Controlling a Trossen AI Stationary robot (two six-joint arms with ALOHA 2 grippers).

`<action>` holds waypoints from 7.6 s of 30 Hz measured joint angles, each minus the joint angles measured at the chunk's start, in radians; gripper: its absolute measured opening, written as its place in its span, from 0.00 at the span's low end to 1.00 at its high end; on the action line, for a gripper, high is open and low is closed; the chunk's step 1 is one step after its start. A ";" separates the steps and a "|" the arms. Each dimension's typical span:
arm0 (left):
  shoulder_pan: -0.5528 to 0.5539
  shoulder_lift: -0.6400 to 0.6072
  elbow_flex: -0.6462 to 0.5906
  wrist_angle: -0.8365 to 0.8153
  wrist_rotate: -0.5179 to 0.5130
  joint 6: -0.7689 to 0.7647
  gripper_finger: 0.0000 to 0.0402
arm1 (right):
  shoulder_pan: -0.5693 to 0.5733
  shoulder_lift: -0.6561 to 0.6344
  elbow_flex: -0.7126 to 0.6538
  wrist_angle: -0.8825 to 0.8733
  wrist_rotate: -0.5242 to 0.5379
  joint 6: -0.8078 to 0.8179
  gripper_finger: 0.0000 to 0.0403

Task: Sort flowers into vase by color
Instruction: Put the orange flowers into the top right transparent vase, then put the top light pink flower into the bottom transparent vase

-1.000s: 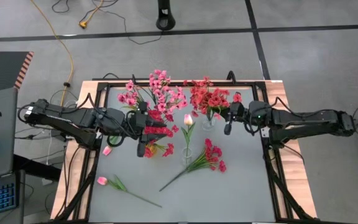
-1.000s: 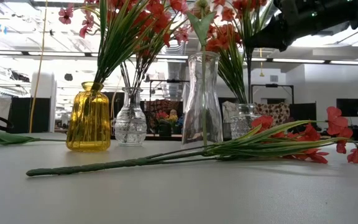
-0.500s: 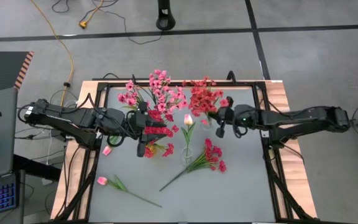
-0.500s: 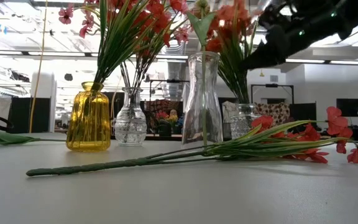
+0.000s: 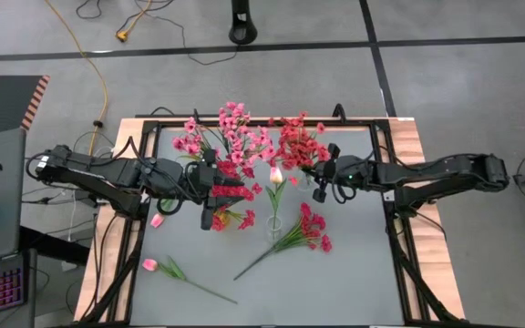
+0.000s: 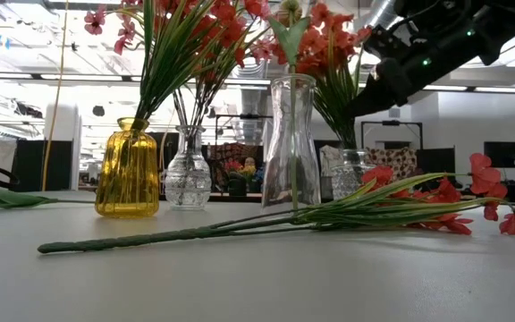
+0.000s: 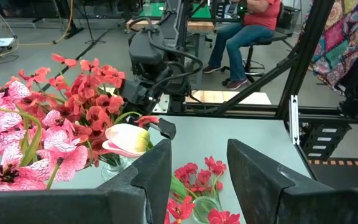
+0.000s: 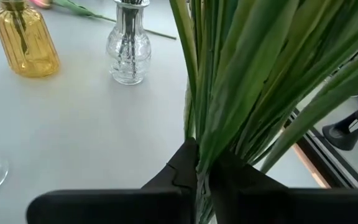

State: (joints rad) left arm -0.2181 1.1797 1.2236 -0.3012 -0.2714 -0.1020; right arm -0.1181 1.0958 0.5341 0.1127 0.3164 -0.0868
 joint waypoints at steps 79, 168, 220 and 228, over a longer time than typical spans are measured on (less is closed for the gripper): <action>-0.296 -0.066 -0.316 -1.113 -0.207 -1.293 0.36 | 0.243 -0.292 0.008 -0.240 -0.003 0.095 0.54; 0.264 -0.070 -0.431 -0.972 0.222 -0.854 0.00 | 0.243 -0.292 0.007 -0.240 -0.002 0.095 0.54; -0.188 -0.065 -0.179 -0.243 0.904 -2.007 0.00 | 0.552 0.329 0.170 0.598 -0.003 -0.191 0.54; -0.187 -0.065 -0.179 -0.202 0.812 -2.015 0.00 | 0.551 0.545 0.402 0.589 -0.003 -0.245 0.54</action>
State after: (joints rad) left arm -0.4053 1.1150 1.0447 -0.5035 0.5405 -2.1170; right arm 0.4333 1.6409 0.9365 0.7015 0.3134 -0.3322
